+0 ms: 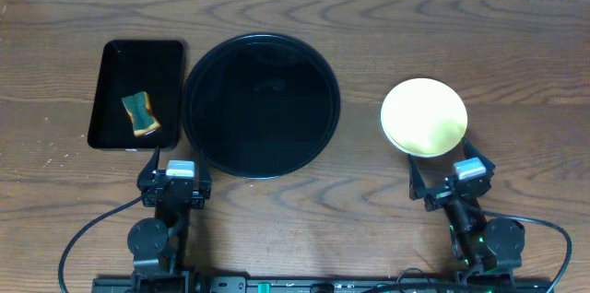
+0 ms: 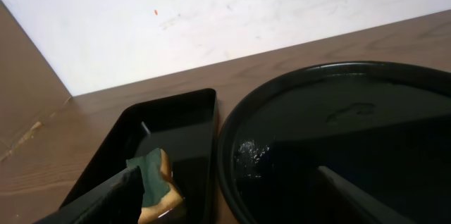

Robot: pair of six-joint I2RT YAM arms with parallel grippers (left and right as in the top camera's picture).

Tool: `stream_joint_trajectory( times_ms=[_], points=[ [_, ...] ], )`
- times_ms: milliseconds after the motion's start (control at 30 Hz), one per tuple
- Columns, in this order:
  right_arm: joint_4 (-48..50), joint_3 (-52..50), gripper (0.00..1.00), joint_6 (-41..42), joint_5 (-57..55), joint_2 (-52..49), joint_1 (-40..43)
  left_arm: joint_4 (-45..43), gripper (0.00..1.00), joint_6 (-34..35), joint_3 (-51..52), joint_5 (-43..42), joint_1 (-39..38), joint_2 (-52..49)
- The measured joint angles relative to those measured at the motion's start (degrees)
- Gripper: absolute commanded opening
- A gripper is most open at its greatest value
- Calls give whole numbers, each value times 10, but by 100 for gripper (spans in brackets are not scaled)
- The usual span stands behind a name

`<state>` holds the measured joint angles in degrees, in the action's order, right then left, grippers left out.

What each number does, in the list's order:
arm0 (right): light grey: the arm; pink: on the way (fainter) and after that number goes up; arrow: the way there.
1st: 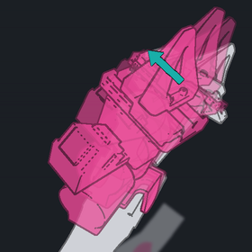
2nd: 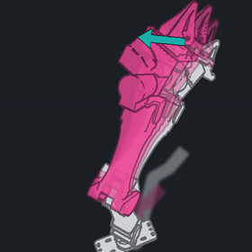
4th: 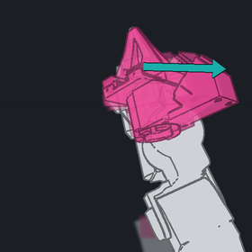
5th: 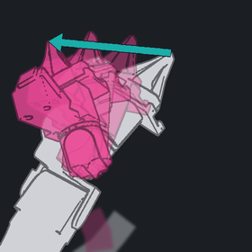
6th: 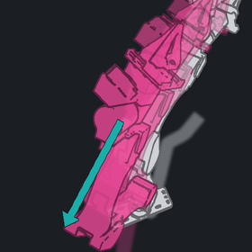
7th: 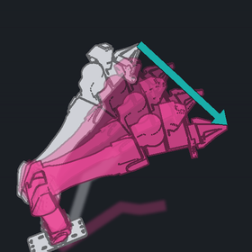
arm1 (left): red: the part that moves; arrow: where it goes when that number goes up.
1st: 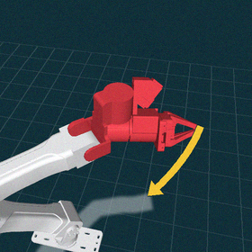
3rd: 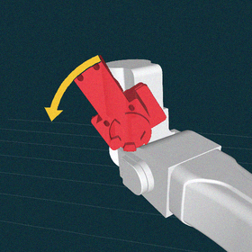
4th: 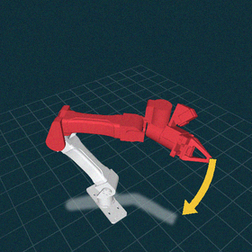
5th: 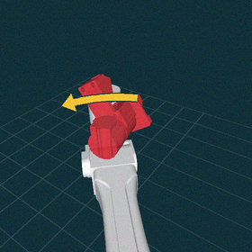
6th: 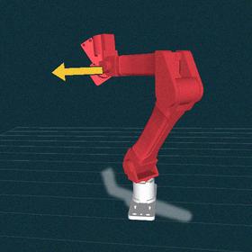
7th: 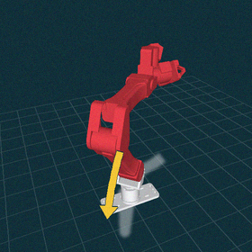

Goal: Clean dirty plates on tray and stack at the side

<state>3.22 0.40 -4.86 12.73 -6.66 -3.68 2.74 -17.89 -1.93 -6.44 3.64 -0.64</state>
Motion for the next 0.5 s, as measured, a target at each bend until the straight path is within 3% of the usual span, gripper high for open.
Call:
stream_joint_trajectory(
  times_ms=[233,500],
  points=[
    [-61,0,99,0,-19,51,0,0,76,0,0,0,0,0],
    [-65,0,99,0,-38,58,0,0,76,0,0,0,0,0]
  ],
)
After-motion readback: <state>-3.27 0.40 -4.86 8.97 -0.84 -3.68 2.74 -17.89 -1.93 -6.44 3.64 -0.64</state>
